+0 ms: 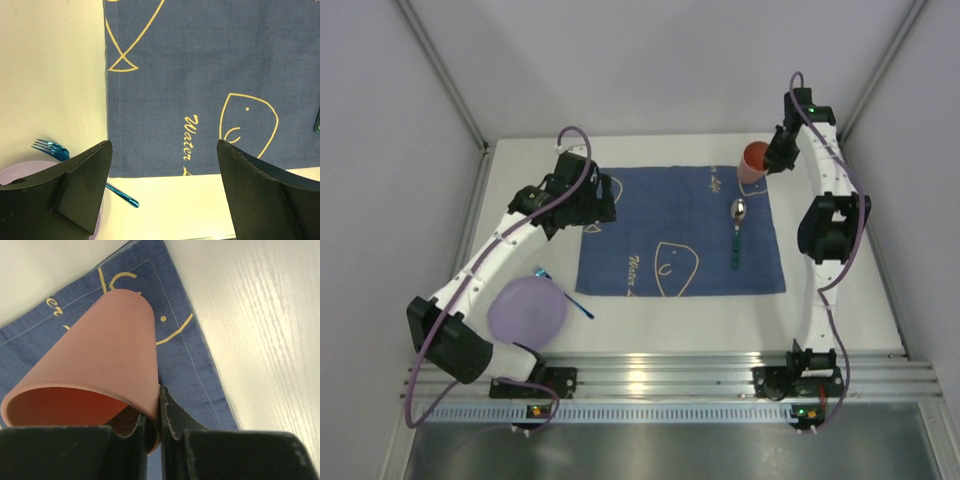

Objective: Set the dinner table for one person

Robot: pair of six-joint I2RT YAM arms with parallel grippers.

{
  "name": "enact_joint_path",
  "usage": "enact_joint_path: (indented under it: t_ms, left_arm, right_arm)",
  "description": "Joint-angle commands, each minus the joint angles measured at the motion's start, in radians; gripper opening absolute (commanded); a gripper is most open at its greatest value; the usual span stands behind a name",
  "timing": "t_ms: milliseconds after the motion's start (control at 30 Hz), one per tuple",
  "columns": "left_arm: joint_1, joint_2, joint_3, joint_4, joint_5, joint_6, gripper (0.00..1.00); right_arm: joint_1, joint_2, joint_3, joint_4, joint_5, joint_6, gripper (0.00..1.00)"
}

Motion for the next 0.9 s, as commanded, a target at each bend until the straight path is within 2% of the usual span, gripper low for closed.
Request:
enact_joint_path:
  t_ms: [0, 233, 333, 433, 467, 567, 667, 833, 867]
  left_arm:
    - [0.016, -0.025, -0.001, -0.036, -0.001, -0.016, 0.91]
    - [0.07, -0.052, -0.056, -0.068, 0.017, -0.056, 0.91]
    - [0.12, -0.065, -0.096, -0.083, 0.036, -0.076, 0.91]
    - [0.172, -0.075, -0.134, -0.093, 0.047, -0.086, 0.9]
    - [0.186, -0.074, -0.139, -0.102, 0.043, -0.089, 0.9]
    - [0.238, -0.04, -0.142, -0.148, 0.016, -0.103, 0.9]
    - [0.287, -0.011, -0.136, -0.194, 0.008, -0.119, 0.89]
    - [0.356, 0.009, -0.163, -0.189, 0.027, -0.132, 0.89]
    - [0.366, 0.011, -0.171, -0.18, 0.028, -0.134, 0.89]
  right_arm:
    - [0.021, 0.028, 0.061, 0.007, -0.03, 0.022, 0.0]
    - [0.022, 0.069, 0.039, -0.005, -0.014, 0.041, 0.01]
    - [0.022, 0.085, 0.041, -0.007, -0.012, 0.044, 0.28]
    - [0.021, 0.093, 0.045, 0.002, -0.029, 0.044, 0.41]
    - [0.021, 0.09, 0.047, 0.005, -0.041, 0.047, 0.51]
    - [0.022, 0.077, 0.062, 0.027, -0.081, 0.048, 0.68]
    - [0.021, 0.044, 0.073, 0.054, -0.112, 0.053, 0.8]
    - [0.019, -0.061, 0.085, 0.08, -0.139, 0.05, 0.91]
    - [0.017, -0.079, 0.085, 0.085, -0.141, 0.044, 0.96]
